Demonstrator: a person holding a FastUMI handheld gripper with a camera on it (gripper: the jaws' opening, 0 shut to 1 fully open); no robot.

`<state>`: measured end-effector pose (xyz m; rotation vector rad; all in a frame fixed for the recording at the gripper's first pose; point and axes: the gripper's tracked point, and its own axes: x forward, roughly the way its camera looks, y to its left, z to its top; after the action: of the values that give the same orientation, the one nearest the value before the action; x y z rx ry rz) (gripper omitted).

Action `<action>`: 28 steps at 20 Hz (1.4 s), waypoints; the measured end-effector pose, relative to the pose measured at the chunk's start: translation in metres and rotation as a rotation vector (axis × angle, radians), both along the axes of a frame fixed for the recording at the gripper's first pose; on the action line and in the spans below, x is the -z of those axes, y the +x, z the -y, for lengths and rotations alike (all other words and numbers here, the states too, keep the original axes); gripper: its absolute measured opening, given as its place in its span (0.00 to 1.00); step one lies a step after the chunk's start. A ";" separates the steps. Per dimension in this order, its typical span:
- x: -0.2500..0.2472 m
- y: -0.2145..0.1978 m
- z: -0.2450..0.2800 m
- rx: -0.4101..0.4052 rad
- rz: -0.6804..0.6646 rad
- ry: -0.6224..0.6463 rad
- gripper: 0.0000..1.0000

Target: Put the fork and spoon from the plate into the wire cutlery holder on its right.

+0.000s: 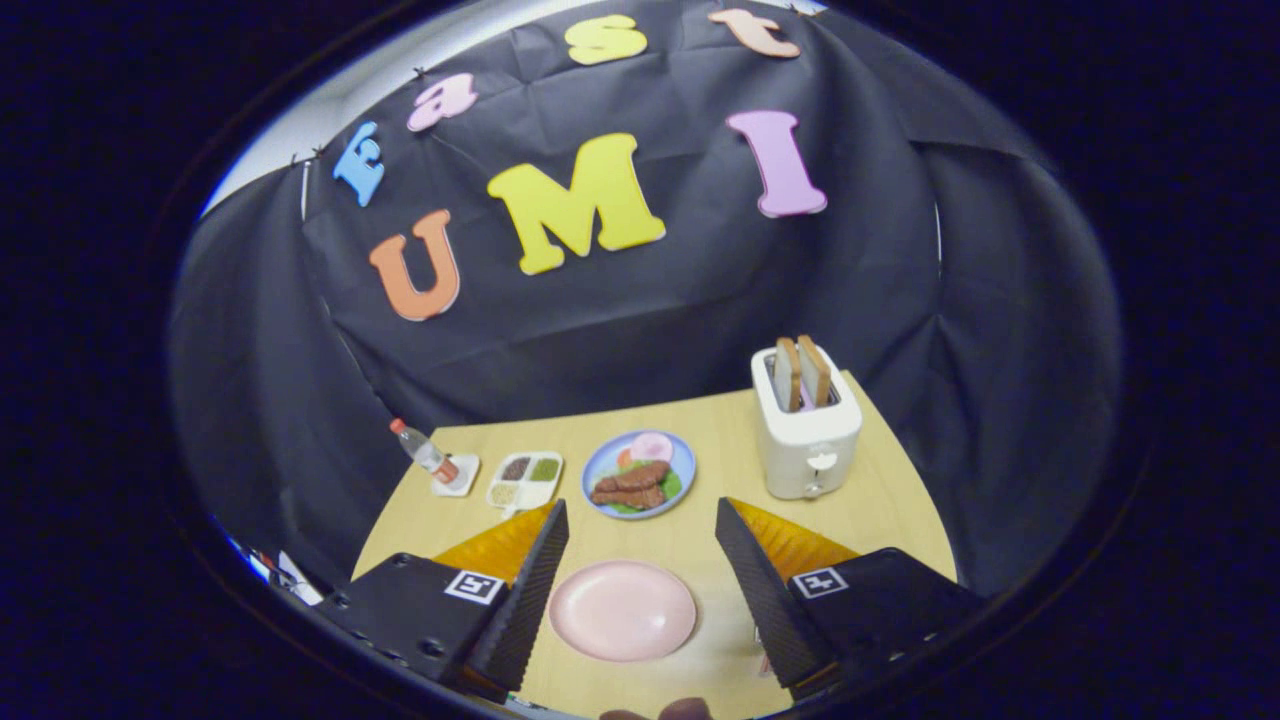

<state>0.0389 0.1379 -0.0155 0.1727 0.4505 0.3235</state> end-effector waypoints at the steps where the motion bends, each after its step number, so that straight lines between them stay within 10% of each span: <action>1: -0.010 -0.005 -0.002 0.008 0.053 0.007 0.89; 28: -0.094 -0.062 0.009 0.088 0.461 -0.030 0.92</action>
<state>-0.0232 0.1285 0.0790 0.0834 -0.0086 0.2601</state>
